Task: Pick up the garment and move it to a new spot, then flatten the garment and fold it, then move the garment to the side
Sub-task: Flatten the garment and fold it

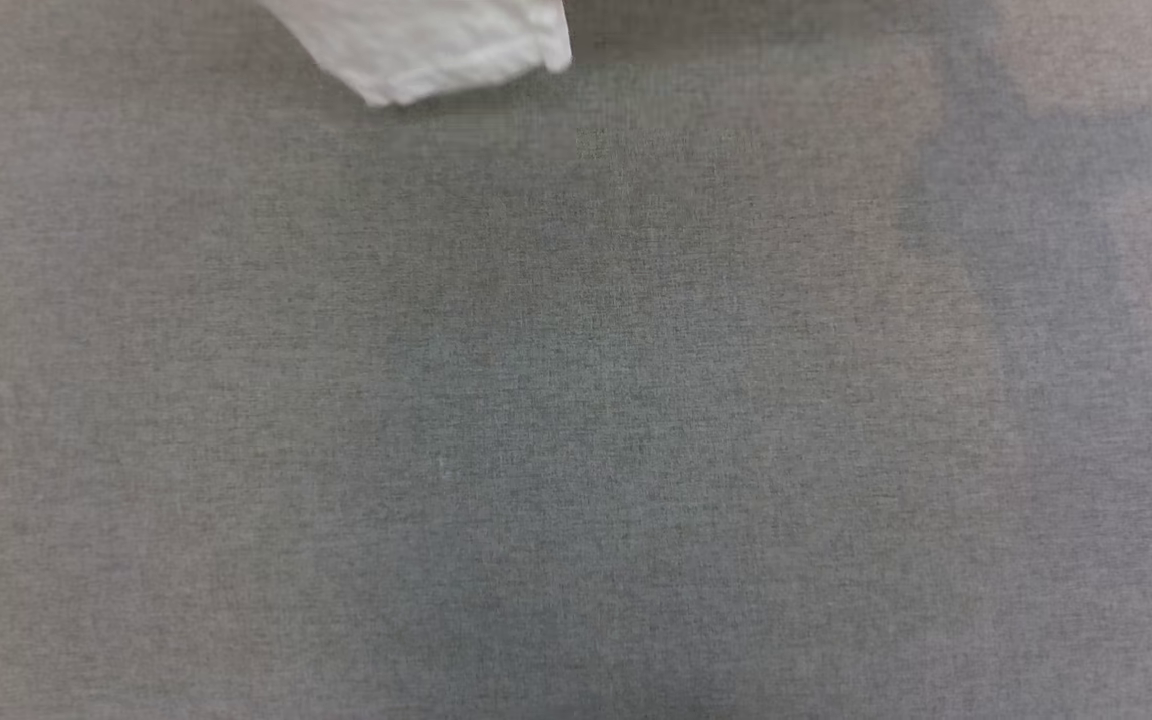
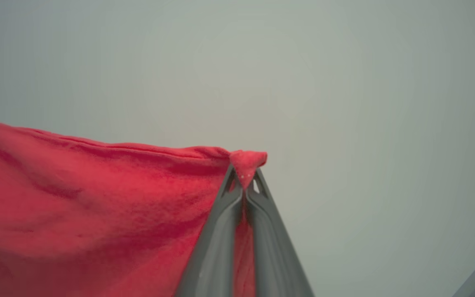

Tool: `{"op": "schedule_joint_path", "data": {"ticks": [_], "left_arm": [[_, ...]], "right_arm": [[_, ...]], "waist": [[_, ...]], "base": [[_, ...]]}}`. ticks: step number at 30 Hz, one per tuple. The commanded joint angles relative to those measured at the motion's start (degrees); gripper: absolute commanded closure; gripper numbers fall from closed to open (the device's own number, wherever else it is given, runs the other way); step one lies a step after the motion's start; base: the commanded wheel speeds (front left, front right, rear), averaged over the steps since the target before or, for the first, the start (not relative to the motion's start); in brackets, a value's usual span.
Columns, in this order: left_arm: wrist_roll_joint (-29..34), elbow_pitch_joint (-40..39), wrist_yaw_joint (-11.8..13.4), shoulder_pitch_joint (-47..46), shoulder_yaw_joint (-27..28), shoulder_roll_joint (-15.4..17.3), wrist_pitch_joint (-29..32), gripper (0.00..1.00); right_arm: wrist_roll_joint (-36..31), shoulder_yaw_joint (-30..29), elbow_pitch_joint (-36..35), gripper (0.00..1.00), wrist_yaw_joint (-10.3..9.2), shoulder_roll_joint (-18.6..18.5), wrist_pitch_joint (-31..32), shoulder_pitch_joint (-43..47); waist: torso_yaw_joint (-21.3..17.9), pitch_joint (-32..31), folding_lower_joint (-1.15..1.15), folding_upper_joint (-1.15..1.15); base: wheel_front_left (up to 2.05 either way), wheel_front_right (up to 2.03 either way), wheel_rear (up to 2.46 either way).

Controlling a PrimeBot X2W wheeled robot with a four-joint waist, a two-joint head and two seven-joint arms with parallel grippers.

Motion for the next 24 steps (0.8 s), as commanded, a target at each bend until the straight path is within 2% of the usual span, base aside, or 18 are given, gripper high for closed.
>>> {"op": "schedule_joint_path", "data": {"ticks": [1, 8, 14, 19, 24], "left_arm": [[0.0, 1.0, -0.2, -2.8, -0.7, 0.1, -0.3, 1.0], [0.1, 5.1, 0.2, -10.4, -1.2, -0.1, -0.2, 1.0], [-0.6, 6.6, 0.1, -10.9, -1.1, 0.6, -0.7, 1.0], [-1.7, 8.7, 0.0, -9.0, -1.8, 1.5, -1.9, 1.0], [-3.9, 10.2, -0.1, -4.7, -3.0, 2.5, -3.6, 1.0]], "right_arm": [[-0.7, 0.6, 1.7, 1.0, -0.05, 0.4, -1.0, -2.7], [-3.3, 2.6, 11.2, 1.0, -0.05, 2.3, -5.3, -14.0], [-4.4, 5.3, 17.9, 1.0, -0.05, 3.6, -7.7, -19.8], [-3.5, 8.5, 22.1, 1.0, -0.05, 5.1, -9.4, -20.6], [-1.0, 11.0, 26.0, 1.0, -0.05, 7.5, -12.6, -17.5]], "waist": [[-1.4, 4.2, -0.01, 0.0], [-2.1, 6.9, -0.01, 0.0], [-1.8, 9.4, -0.01, 0.0], [-1.6, 10.9, -0.01, 0.0], [-1.9, 11.3, -0.01, 0.0]], "base": [[0.0, 0.0, 0.0], [0.0, 0.0, 0.0], [0.0, 0.0, 0.0], [0.0, 0.0, 0.0], [0.0, 0.0, 0.0]]}}
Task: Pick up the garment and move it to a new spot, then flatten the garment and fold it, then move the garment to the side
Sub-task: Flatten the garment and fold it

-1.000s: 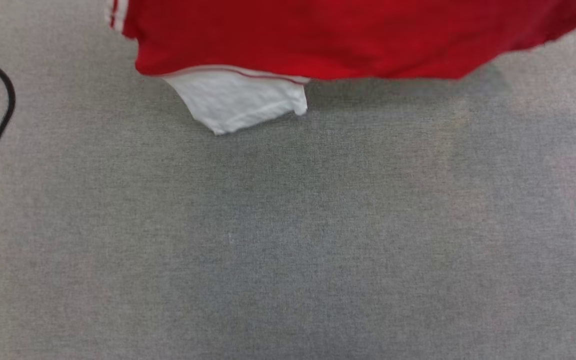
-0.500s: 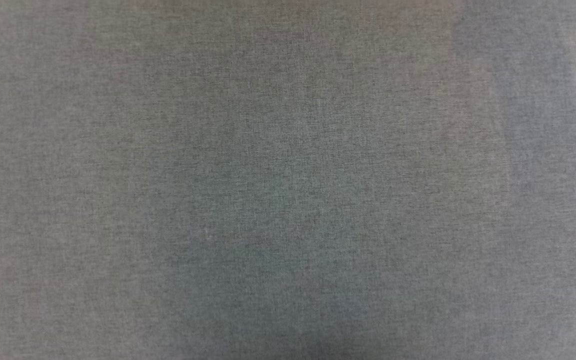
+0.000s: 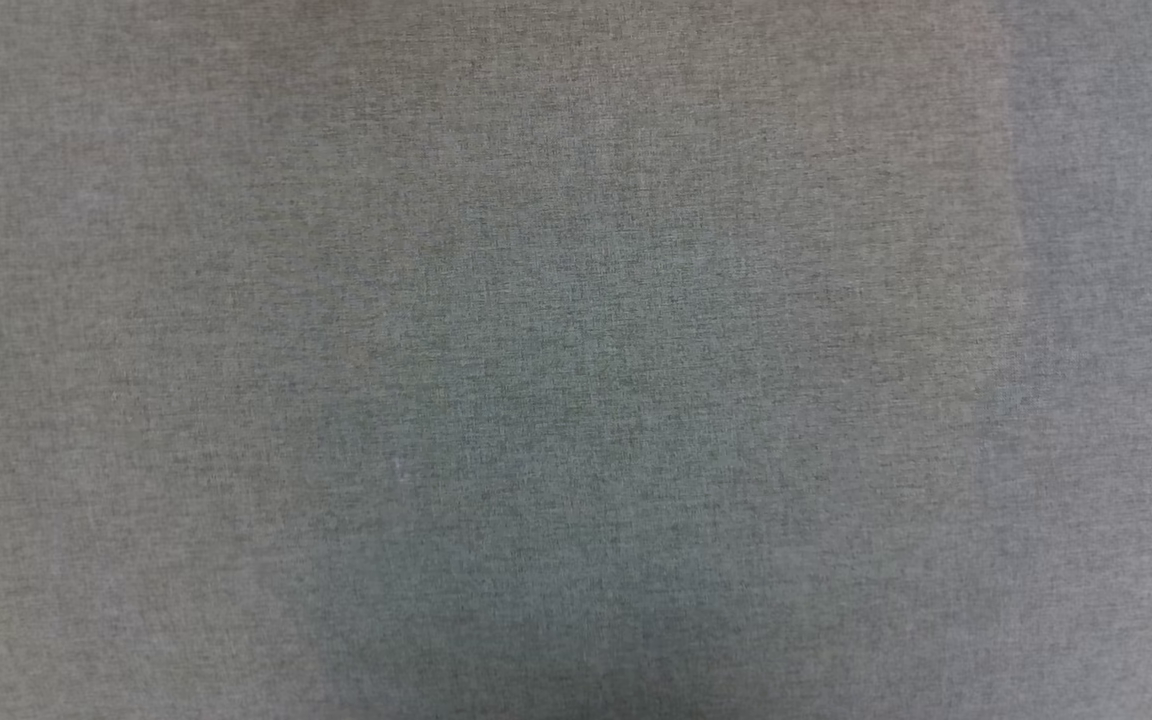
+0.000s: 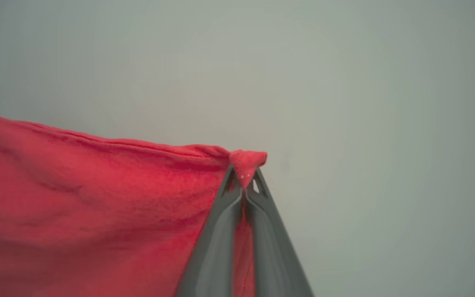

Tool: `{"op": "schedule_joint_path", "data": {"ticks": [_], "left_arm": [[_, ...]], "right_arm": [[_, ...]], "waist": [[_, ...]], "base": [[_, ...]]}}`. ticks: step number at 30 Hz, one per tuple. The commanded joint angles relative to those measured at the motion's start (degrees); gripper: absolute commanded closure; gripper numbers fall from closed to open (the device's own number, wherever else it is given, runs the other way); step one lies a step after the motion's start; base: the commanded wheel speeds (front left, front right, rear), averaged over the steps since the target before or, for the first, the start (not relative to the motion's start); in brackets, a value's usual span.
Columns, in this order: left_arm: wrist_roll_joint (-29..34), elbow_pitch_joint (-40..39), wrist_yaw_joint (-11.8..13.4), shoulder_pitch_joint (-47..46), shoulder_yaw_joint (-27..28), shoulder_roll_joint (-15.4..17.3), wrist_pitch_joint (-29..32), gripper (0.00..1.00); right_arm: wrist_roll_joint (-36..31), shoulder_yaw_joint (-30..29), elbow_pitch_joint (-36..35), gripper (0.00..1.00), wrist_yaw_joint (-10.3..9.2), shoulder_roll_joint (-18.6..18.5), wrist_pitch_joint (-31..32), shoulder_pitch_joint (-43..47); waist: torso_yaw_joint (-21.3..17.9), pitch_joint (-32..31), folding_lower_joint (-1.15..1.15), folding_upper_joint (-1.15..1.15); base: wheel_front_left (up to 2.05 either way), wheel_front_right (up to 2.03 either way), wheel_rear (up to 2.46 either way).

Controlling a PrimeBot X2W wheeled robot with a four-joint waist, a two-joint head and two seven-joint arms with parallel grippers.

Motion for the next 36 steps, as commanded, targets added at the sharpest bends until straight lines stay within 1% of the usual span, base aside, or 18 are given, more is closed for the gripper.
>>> {"op": "schedule_joint_path", "data": {"ticks": [1, 5, 9, 16, 24, 28, 30, 36], "left_arm": [[-0.6, 0.3, -0.1, 2.1, -0.5, 0.7, -0.8, 1.0], [-2.8, 0.6, -0.2, 6.7, -1.6, 1.9, -2.3, 1.0], [-4.5, 0.7, -0.2, 10.8, -3.2, 1.9, -3.4, 1.0], [-7.6, 0.4, -0.2, 21.4, -3.4, 2.2, -6.5, 1.0], [-9.4, -2.7, 0.2, 38.1, -2.3, 2.8, -7.5, 1.0], [-9.7, -5.3, 0.8, 47.2, 0.3, 3.3, -7.6, 1.0], [-10.0, -7.1, 1.3, 52.1, 1.8, 3.1, -7.6, 1.0], [-9.8, -11.8, 2.1, 66.4, 4.4, 3.0, -7.6, 1.0]], "right_arm": [[1.1, 0.7, 0.9, 1.0, -0.05, 0.7, -1.0, 2.0], [3.6, 3.1, 2.7, 1.0, -0.05, 2.4, -3.3, 5.9], [6.7, 5.2, 3.3, 1.0, -0.05, 3.7, -5.7, 10.6], [11.8, 9.0, 1.2, 1.0, -0.05, 3.5, -8.7, 20.3], [16.0, 14.5, -2.0, 1.0, -0.05, 1.3, -9.5, 31.6], [17.7, 17.8, -4.0, 1.0, -0.05, 0.0, -9.6, 37.9], [18.4, 19.4, -5.3, 1.0, -0.05, -0.9, -9.7, 41.0], [21.8, 23.0, -10.4, 1.0, -0.05, -4.5, -9.5, 49.5]], "waist": [[0.0, 0.0, -0.01, 0.0], [0.0, -0.6, -0.01, 0.0], [-0.1, -1.8, -0.01, 0.0], [0.3, -5.4, -0.01, 0.0], [1.0, -11.1, -0.01, 0.0], [1.0, -14.4, -0.01, 0.0], [1.2, -16.2, -0.01, 0.0], [1.5, -21.5, -0.01, 0.0]], "base": [[0.0, 0.0, 0.0], [0.0, 0.0, 0.0], [0.0, 0.0, 0.0], [0.0, 0.0, 0.0], [0.0, 0.0, 0.0], [0.0, 0.0, 0.0], [0.0, 0.0, 0.0], [0.0, 0.0, 0.0]]}}
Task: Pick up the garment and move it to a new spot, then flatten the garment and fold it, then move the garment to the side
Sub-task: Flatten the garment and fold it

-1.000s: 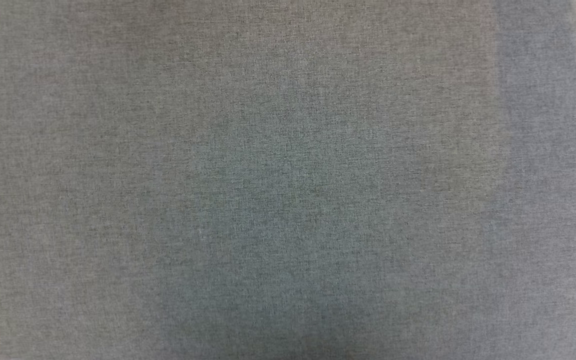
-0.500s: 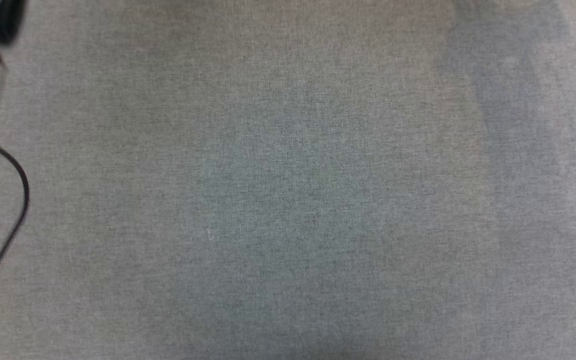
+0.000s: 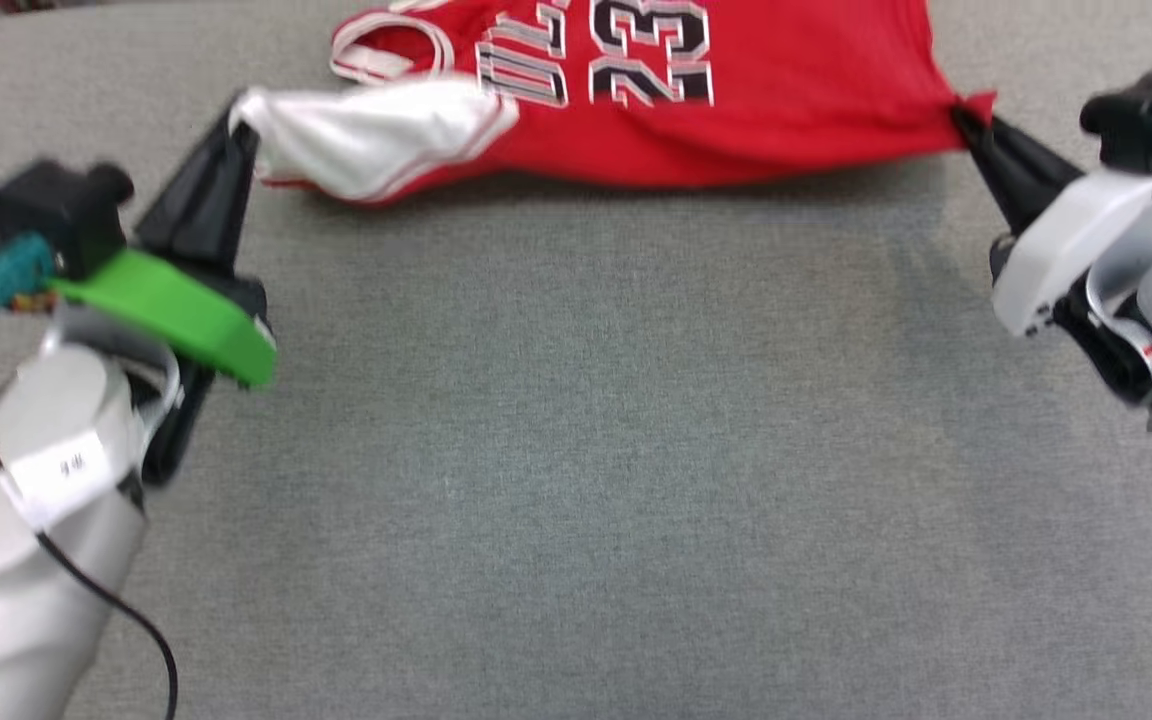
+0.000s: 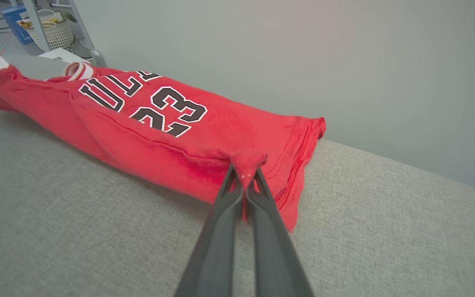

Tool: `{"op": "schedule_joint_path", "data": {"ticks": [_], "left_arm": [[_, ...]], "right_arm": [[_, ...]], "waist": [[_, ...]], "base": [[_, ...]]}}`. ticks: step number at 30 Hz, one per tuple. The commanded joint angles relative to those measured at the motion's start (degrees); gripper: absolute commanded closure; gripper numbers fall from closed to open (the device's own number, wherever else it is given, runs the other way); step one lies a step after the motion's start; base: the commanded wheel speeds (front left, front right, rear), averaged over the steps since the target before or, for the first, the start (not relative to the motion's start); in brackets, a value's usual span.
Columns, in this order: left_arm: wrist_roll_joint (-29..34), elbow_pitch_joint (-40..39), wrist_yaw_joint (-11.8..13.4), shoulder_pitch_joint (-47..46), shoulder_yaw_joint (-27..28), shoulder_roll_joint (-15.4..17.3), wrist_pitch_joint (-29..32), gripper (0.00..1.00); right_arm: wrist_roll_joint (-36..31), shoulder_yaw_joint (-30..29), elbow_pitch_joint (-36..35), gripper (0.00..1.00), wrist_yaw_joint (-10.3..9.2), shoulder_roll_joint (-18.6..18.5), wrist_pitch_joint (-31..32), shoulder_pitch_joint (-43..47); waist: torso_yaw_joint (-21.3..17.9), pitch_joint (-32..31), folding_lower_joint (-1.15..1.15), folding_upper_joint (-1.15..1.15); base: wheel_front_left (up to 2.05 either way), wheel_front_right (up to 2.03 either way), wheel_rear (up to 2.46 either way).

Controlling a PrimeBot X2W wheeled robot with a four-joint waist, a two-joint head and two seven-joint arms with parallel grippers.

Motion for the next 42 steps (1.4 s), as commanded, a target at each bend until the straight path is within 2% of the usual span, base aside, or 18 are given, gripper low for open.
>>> {"op": "schedule_joint_path", "data": {"ticks": [1, 9, 14, 20, 24, 31, 38, 42], "left_arm": [[0.0, -1.1, 0.6, 3.8, 0.9, 0.0, -0.3, 1.0], [-1.6, -5.8, 2.5, 21.4, 3.6, -0.6, -0.3, 1.0], [-4.6, -8.0, 3.6, 32.5, 6.5, -2.1, -0.3, 1.0], [-6.4, -9.6, 3.1, 44.6, 7.1, -4.4, -0.3, 1.0], [-7.3, -9.9, 2.8, 48.9, 6.0, -4.4, 0.0, 1.0], [-11.2, -11.3, 0.8, 53.6, 3.1, -4.1, 4.9, 1.0], [-15.3, -11.9, -0.1, 57.2, 2.2, -2.1, 9.2, 1.0], [-15.1, -12.8, -0.3, 57.3, 2.1, -1.2, 9.2, 1.0]], "right_arm": [[1.0, 0.7, -1.2, 1.0, -0.05, -1.2, -0.1, 2.2], [3.8, 3.4, -8.0, 1.0, -0.05, -7.2, 1.4, 13.2], [4.8, 3.8, -11.3, 1.0, -0.05, -9.1, 2.2, 19.4], [6.4, 3.0, -15.5, 1.0, -0.05, -11.9, 3.6, 28.5], [7.6, 1.0, -17.9, 1.0, -0.05, -13.8, 4.4, 34.1], [8.6, -3.1, -21.4, 1.0, -0.05, -15.5, 6.4, 43.1], [7.7, -7.2, -24.0, 1.0, -0.05, -16.9, 10.3, 49.5], [6.6, -9.8, -25.3, 1.0, -0.05, -16.9, 11.8, 51.8]], "waist": [[0.4, -4.8, 0.01, 0.0], [1.4, -10.5, 0.01, 0.0], [0.4, -13.3, 0.01, 0.0], [0.6, -16.8, 0.01, 0.0], [0.9, -18.2, 0.01, 0.0], [1.2, -19.3, 0.01, 0.0], [1.4, -20.2, 0.01, 0.0], [1.8, -20.0, 0.01, 0.0]], "base": [[0.0, 0.0, 0.0], [0.0, 0.0, 0.0], [0.0, 0.0, 0.0], [0.0, 0.0, 0.0], [0.0, 0.0, 0.0], [0.0, 0.0, 0.0], [0.0, 0.0, 0.0], [0.0, 0.0, 0.0]]}}
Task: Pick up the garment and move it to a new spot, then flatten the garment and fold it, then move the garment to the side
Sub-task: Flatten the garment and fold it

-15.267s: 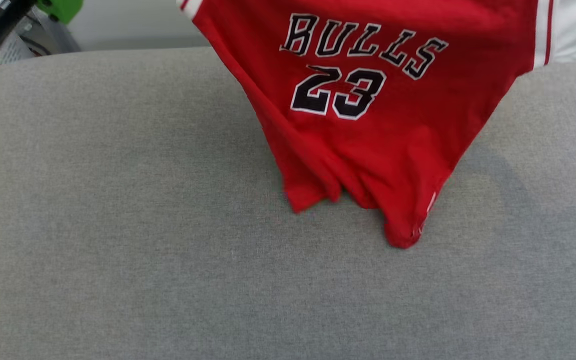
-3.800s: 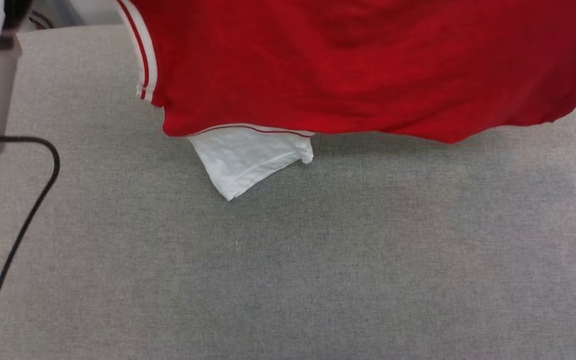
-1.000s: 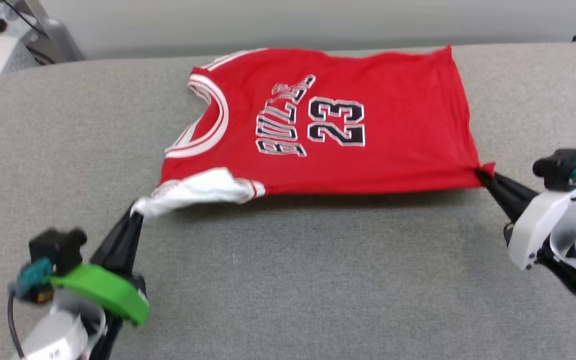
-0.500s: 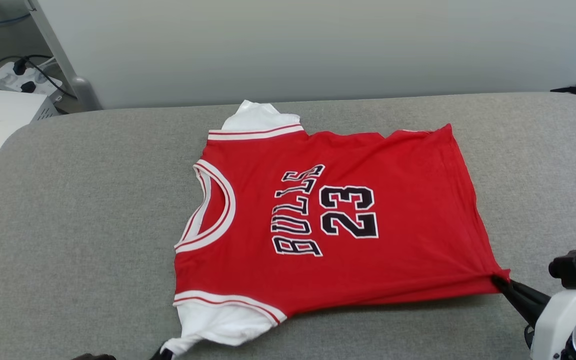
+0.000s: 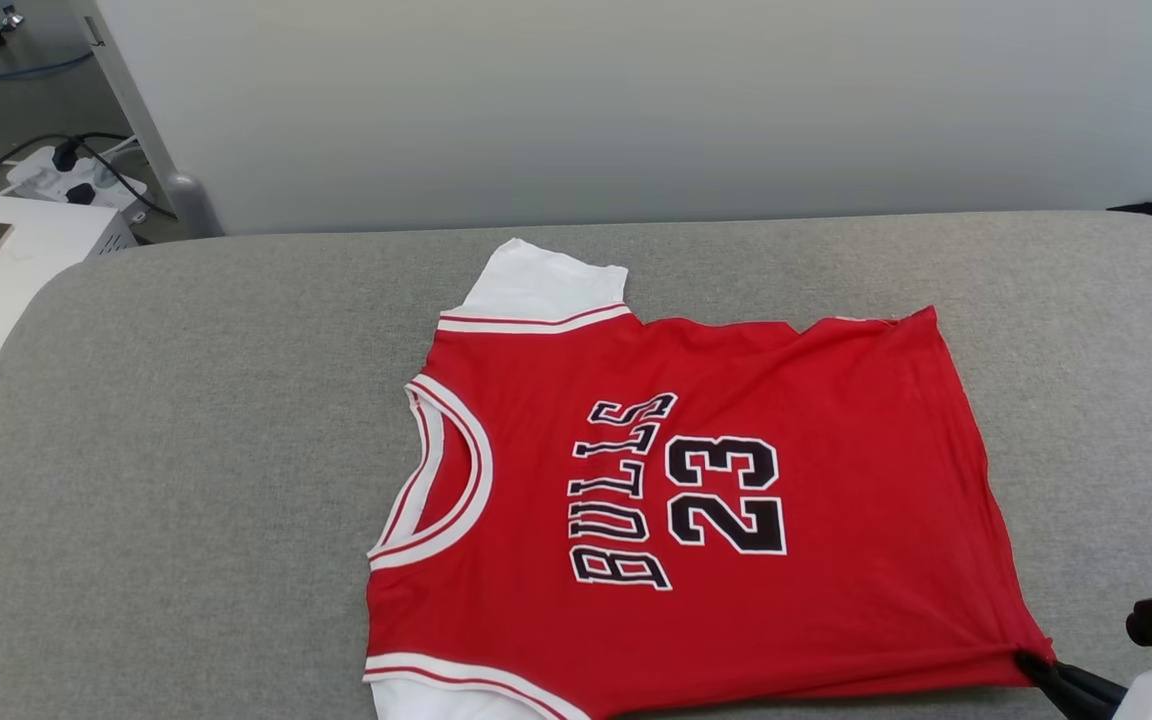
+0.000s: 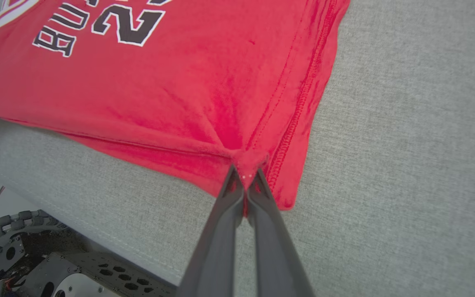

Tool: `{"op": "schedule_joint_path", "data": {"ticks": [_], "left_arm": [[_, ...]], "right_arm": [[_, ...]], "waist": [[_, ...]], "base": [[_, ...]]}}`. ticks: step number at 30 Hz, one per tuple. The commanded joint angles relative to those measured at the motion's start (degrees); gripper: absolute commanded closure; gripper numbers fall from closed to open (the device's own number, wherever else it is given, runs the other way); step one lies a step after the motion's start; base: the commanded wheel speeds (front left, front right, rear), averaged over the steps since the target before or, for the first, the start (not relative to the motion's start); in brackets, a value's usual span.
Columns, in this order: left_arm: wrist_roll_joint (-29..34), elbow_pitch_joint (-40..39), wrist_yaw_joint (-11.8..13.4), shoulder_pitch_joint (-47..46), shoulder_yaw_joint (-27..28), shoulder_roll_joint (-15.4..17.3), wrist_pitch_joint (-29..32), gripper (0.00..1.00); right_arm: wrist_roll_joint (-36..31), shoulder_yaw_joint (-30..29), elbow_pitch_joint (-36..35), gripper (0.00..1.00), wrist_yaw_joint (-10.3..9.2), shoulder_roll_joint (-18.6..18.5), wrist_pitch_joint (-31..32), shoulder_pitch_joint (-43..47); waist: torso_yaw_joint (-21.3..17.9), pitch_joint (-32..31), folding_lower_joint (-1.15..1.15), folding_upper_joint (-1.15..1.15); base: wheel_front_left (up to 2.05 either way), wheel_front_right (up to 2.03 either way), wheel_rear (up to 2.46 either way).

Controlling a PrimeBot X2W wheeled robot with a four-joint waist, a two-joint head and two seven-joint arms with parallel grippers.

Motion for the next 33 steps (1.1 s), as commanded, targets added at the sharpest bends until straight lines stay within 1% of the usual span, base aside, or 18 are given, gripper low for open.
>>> {"op": "schedule_joint_path", "data": {"ticks": [1, 9, 17, 23, 28, 33], "left_arm": [[0.1, -0.3, -0.2, 0.2, -0.1, 0.5, -0.2, 1.0], [5.0, -0.3, -0.7, -7.7, -1.2, 0.7, -2.0, 1.0], [7.6, 0.5, -1.4, -20.4, -2.0, 2.3, -1.6, 1.0], [7.5, 3.5, -1.6, -30.7, -3.7, 3.2, -0.6, 1.0], [6.3, 6.3, -1.7, -38.2, -6.9, 4.6, -0.6, 1.0], [4.5, 10.9, -1.7, -44.8, -11.0, 6.0, -1.4, 1.0]], "right_arm": [[-0.9, -1.1, -0.4, 1.0, -0.05, 0.0, 0.4, 1.0], [-3.6, -6.5, -3.2, 1.0, -0.05, 2.3, 2.2, 2.0], [-3.3, -12.1, -6.0, 1.0, -0.05, 4.2, 3.6, 0.4], [-3.5, -14.0, -6.1, 1.0, -0.05, 6.0, 4.8, -3.3], [-3.4, -14.5, -4.9, 1.0, -0.05, 7.3, 5.8, -7.7], [-3.5, -14.0, -1.8, 1.0, -0.05, 9.0, 6.7, -13.5]], "waist": [[0.2, 0.2, 0.01, 0.0], [0.1, 1.8, 0.01, 0.0], [-1.0, 5.4, 0.01, 0.0], [-2.0, 9.0, 0.01, 0.0], [-3.0, 12.0, 0.01, 0.0], [-3.7, 15.1, 0.01, 0.0]], "base": [[0.0, 0.0, 0.0], [0.0, 0.0, 0.0], [0.0, 0.0, 0.0], [0.0, 0.0, 0.0], [0.0, 0.0, 0.0], [0.0, 0.0, 0.0]]}}
